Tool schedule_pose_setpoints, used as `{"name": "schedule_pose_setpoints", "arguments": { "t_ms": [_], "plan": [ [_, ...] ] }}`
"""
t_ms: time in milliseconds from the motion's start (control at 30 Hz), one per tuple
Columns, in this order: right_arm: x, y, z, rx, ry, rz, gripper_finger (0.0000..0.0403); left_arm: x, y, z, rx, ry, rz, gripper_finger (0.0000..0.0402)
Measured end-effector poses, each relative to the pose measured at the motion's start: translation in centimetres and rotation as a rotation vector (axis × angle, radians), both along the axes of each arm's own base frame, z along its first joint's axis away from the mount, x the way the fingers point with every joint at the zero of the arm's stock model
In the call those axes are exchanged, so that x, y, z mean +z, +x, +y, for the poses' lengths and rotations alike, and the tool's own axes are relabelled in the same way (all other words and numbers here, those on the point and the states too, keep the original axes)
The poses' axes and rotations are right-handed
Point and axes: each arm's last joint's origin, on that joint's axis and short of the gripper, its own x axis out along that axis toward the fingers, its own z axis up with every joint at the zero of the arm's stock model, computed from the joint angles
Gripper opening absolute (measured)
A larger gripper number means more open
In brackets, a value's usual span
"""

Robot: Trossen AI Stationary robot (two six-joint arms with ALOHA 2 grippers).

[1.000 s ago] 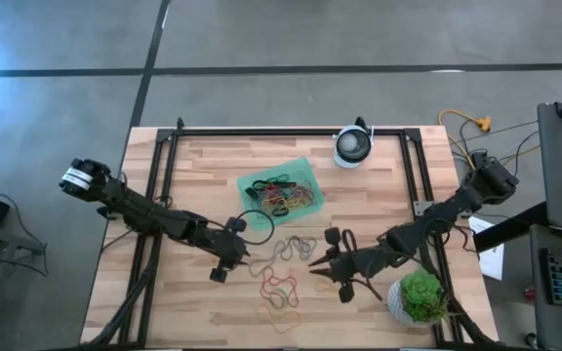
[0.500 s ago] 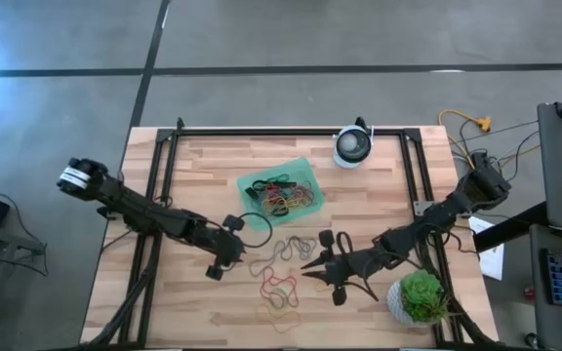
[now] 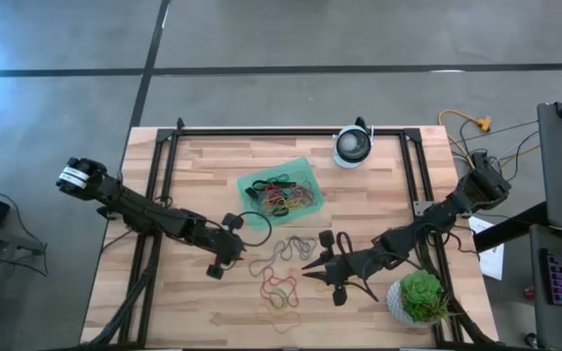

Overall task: Pick and place rubber bands into bin
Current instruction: Put the blue rubber band into the green bin

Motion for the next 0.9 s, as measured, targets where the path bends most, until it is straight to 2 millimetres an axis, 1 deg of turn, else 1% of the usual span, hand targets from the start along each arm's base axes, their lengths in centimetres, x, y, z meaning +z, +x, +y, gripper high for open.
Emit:
{"name": "schedule_pose_setpoints", "arguments": {
  "t_ms": [167,367,467,567,800,900],
  "plan": [
    [0.0,0.0,0.0,0.002,-0.001,0.002,0.0059,0.0,0.0,0.1,0.063,-0.005,-0.002,0.01],
    [0.0,0.0,0.0,0.012,-0.029,0.001,0.0064,-0.1,0.5,-0.1,0.053,-0.038,-0.042,0.01],
    [-0.1,0.0,0.0,0.012,-0.031,0.003,0.0063,-0.6,1.1,-0.5,0.004,-0.094,-0.053,0.01],
    [-0.2,-0.1,-0.1,0.012,-0.039,0.019,0.0064,-1.5,1.6,-0.8,-0.018,-0.112,-0.043,0.01],
    [-0.5,-0.2,-0.1,0.001,-0.024,0.045,0.0059,-3.7,3.2,-1.5,-0.043,-0.115,0.053,0.01],
    [-0.5,-0.2,-0.1,0.0,-0.023,0.045,0.006,-3.7,4.2,-2.0,-0.062,-0.135,0.057,0.01]
  ]
}}
